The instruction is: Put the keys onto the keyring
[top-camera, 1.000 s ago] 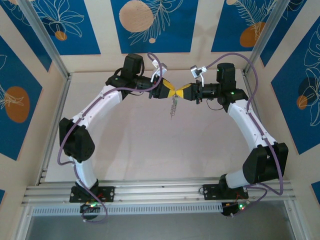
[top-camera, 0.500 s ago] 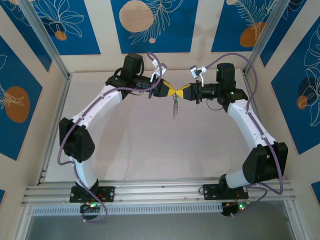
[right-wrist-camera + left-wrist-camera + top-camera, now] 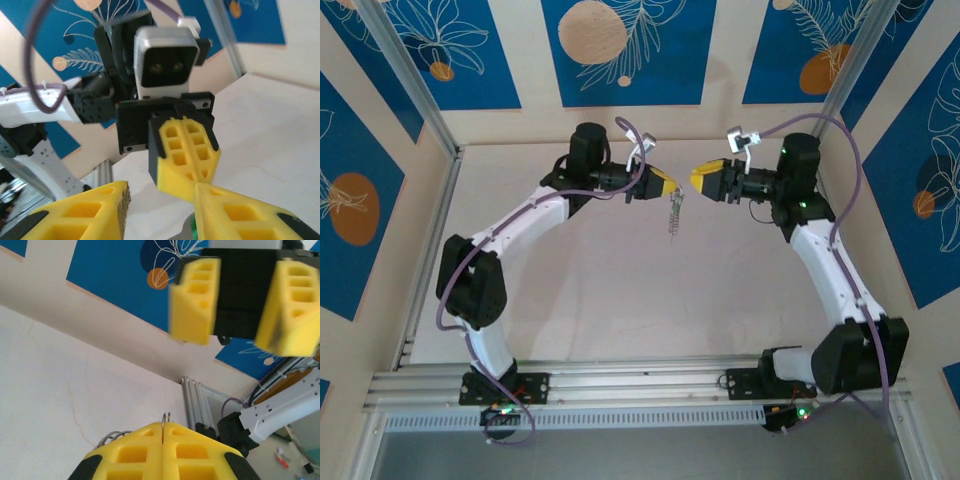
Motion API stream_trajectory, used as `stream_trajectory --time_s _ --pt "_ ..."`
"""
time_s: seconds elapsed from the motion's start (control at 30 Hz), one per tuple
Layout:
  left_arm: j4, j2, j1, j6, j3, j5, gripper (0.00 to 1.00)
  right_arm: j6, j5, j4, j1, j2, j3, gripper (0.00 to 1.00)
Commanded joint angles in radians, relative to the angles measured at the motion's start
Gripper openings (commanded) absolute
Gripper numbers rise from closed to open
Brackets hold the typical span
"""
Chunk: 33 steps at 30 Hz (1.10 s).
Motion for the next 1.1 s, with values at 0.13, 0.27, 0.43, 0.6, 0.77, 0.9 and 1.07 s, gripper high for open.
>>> stream_trajectory --time_s 0.13,0.27,0.43,0.6,0.77,0.9,1.07 --pt "0.676 -0.066 -0.010 -0.460 -0.107 -0.097 0.00 0.197 0.317 0.289 0.013 -0.182 -0.267 0.41" --pt "0.768 -0.081 -0.021 -0.529 -0.145 -0.160 0.00 0.203 0.408 0.363 0.052 -0.239 -0.376 0.41" --pt "0.774 -0.097 -0.039 -0.544 -0.154 -0.192 0.00 0.171 0.479 0.372 0.089 -0.261 -0.410 0.41" --pt "0.779 -0.103 -0.048 -0.551 -0.158 -0.191 0.00 0.137 0.529 0.359 0.128 -0.267 -0.400 0.42" --pt "0.773 -0.105 -0.052 -0.552 -0.157 -0.187 0.00 0.093 0.575 0.335 0.172 -0.284 -0.378 0.44" --pt "0.769 -0.104 -0.054 -0.551 -0.156 -0.187 0.00 0.066 0.590 0.317 0.201 -0.293 -0.357 0.46" --pt "0.764 -0.103 -0.056 -0.548 -0.150 -0.186 0.00 0.044 0.617 0.311 0.222 -0.288 -0.332 0.47"
